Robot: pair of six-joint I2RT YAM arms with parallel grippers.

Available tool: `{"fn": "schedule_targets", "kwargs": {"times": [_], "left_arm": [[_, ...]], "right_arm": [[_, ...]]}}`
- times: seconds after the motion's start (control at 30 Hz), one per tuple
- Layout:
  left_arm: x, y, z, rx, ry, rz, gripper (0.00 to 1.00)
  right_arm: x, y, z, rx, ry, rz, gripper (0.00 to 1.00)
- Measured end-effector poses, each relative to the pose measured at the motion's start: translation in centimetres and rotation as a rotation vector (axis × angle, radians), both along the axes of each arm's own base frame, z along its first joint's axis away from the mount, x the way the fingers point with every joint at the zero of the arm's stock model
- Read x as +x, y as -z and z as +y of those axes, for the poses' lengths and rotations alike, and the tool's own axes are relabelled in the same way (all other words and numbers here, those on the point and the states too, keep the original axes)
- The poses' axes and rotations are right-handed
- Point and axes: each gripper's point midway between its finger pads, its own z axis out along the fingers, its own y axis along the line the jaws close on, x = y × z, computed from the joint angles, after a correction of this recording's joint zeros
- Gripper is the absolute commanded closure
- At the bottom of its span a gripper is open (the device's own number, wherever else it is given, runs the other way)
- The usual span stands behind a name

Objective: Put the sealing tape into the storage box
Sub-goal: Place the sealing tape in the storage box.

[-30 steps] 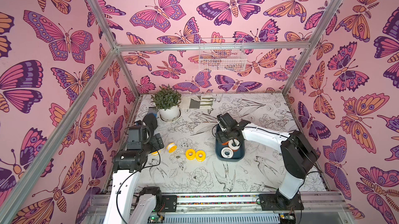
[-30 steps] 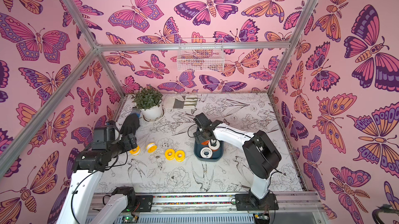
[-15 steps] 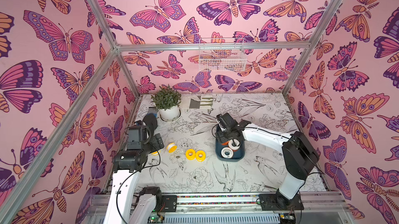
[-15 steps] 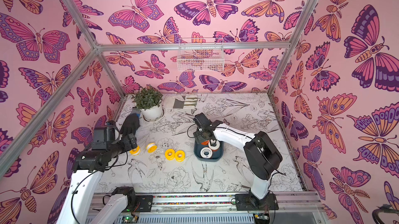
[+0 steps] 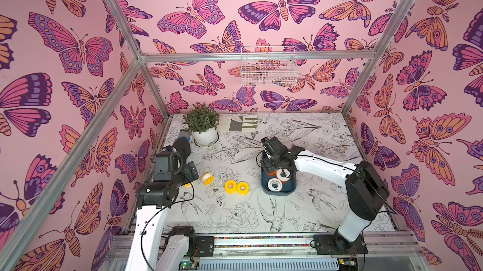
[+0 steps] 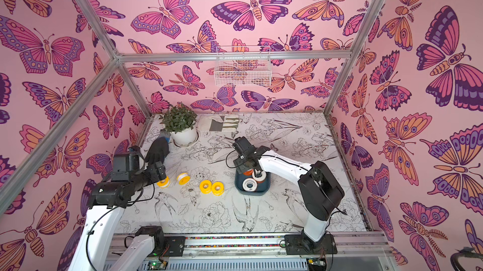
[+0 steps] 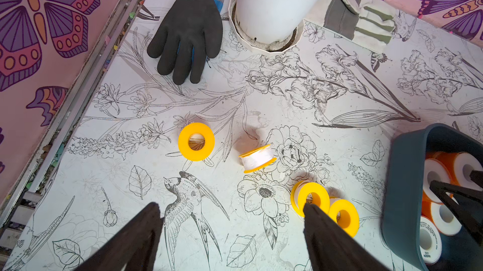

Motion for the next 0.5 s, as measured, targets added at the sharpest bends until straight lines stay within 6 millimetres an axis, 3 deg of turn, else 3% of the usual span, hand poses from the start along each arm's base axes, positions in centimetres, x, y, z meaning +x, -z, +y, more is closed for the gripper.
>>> {"fn": "schedule_targets", "kwargs": {"times": [0.5], "left_arm": [[-0.01,0.08,-0.07,-0.001,0.004,0.002,0.11]], "right_arm": [[-0.53,0.22,-0.02,-0.037,-0.027,-0.002,0.17]]}}
